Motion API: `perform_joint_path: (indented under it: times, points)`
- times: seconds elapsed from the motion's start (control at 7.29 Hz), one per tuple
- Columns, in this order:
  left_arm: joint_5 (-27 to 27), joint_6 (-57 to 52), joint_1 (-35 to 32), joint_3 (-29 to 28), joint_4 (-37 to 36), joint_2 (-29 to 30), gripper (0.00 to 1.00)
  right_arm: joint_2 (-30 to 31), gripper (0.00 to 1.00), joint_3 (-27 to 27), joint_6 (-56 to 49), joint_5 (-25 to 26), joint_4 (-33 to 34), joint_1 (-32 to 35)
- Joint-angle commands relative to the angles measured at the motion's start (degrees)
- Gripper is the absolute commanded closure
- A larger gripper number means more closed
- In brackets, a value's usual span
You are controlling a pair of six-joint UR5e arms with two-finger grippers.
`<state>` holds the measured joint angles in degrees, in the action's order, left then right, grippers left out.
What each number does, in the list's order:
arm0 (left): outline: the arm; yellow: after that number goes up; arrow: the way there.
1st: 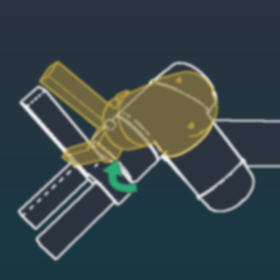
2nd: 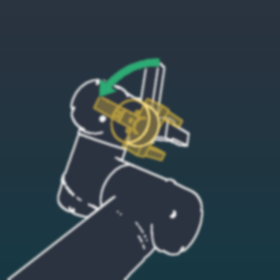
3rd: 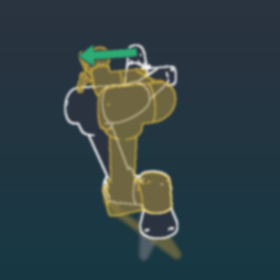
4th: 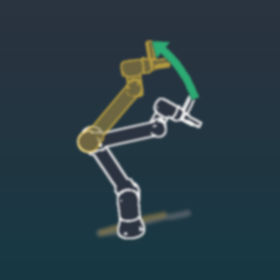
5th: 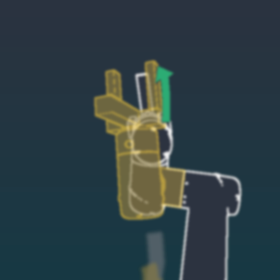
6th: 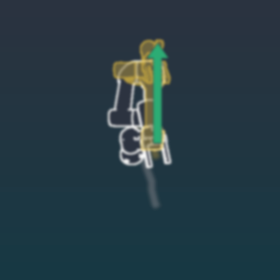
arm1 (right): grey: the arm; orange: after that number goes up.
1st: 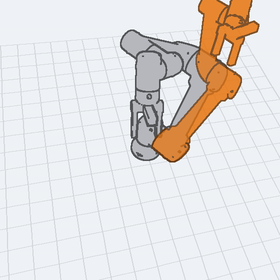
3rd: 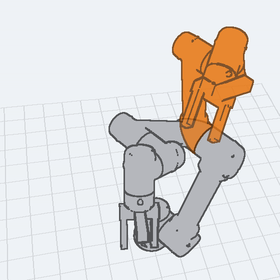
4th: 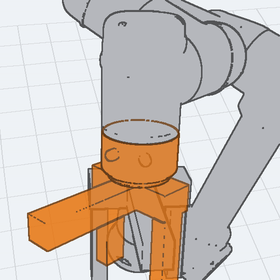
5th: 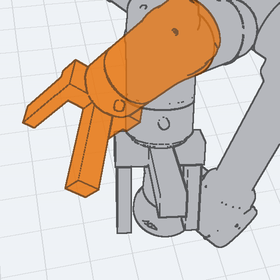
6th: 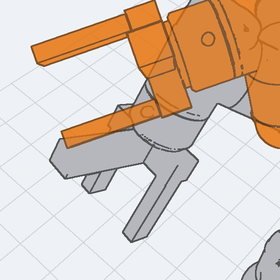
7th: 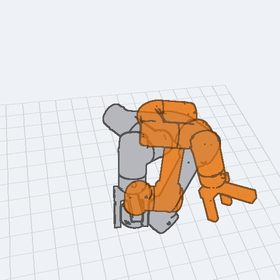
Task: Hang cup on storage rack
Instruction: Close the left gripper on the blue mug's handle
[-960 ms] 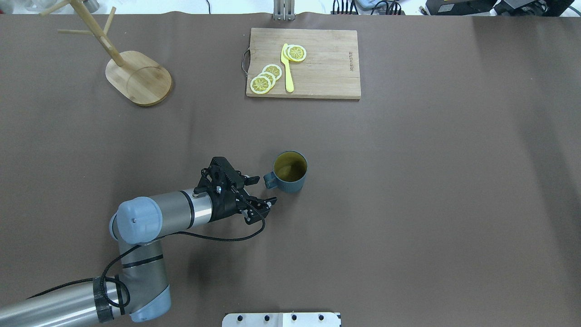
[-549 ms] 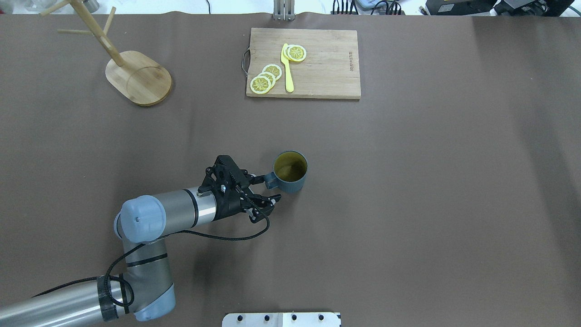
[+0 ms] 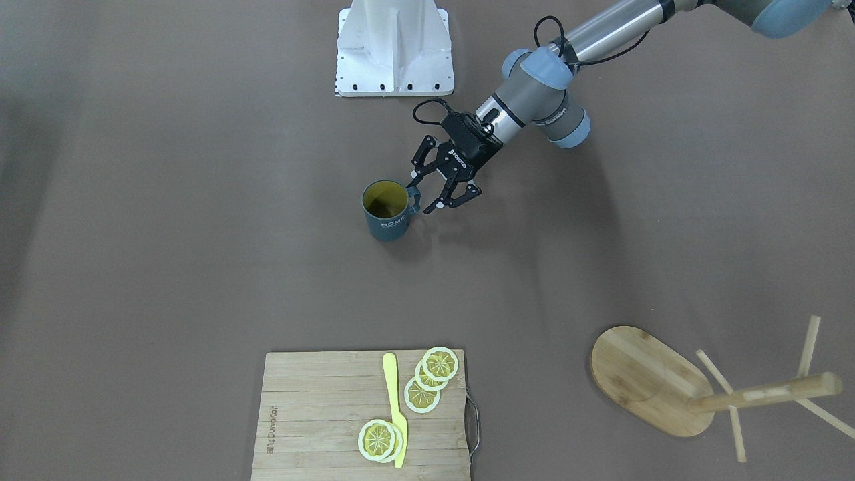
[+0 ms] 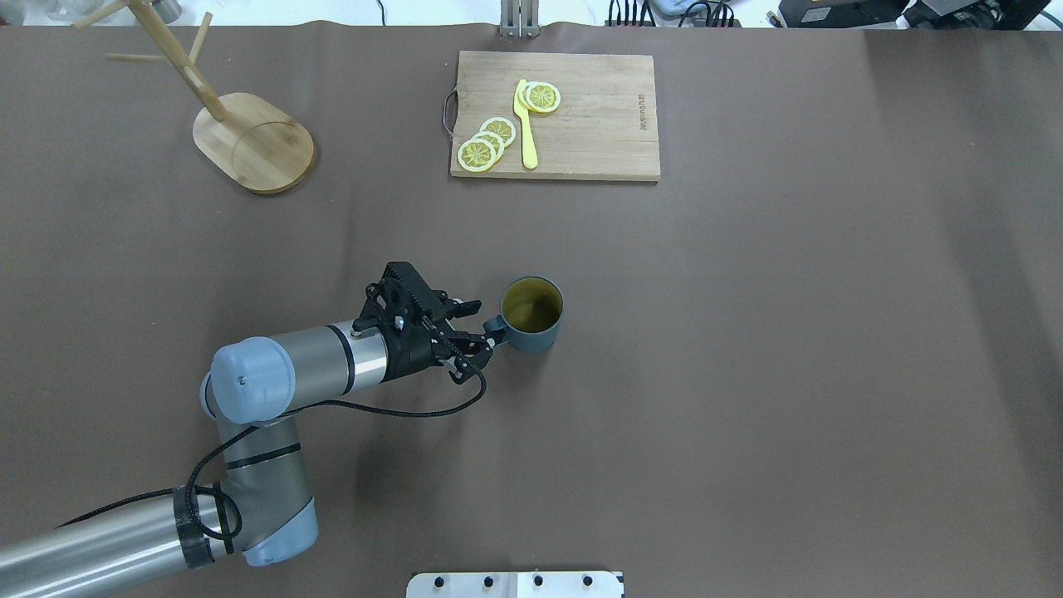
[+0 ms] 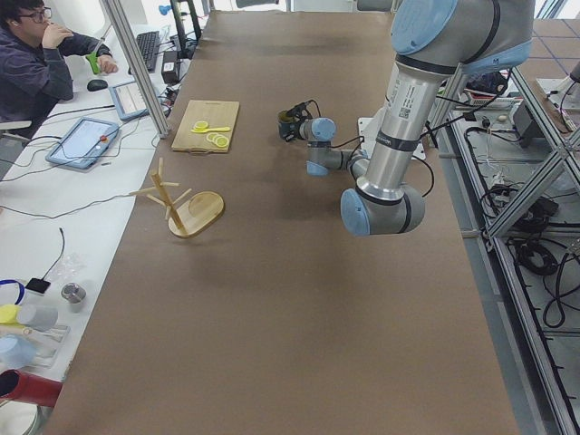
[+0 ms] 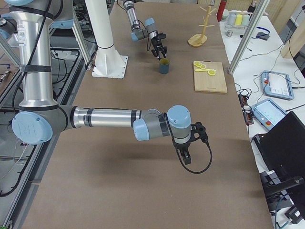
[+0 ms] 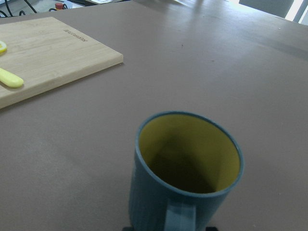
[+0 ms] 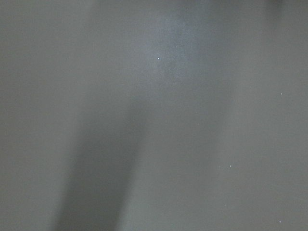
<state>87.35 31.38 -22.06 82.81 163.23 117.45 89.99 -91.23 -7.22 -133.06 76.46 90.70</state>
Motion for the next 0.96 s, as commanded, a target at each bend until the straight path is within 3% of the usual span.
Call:
perform_joint_path:
  times: [0.0,0.41,0.55,0.69,0.82]
  points:
    - [0.01,0.08,-0.09,-0.02,-0.01,0.05,0.4,0.1,0.0,0.08,0.01,0.08,0.0,0.0]
    - [0.19,0.26,0.17,-0.45,-0.01,0.05,0.42,-0.07,0.0,0.17,0.01,0.08,0.0,0.0]
    - [0.27,0.34,0.17,-0.46,-0.01,0.05,0.55,-0.07,0.0,0.17,0.01,0.17,0.0,0.0]
    - [0.36,0.52,0.17,-0.28,0.07,0.05,0.77,-0.07,0.0,0.17,0.01,0.17,0.0,0.0]
    - [0.19,0.87,0.26,-0.28,0.77,0.05,0.92,-0.07,0.0,0.17,0.36,0.17,0.0,0.0]
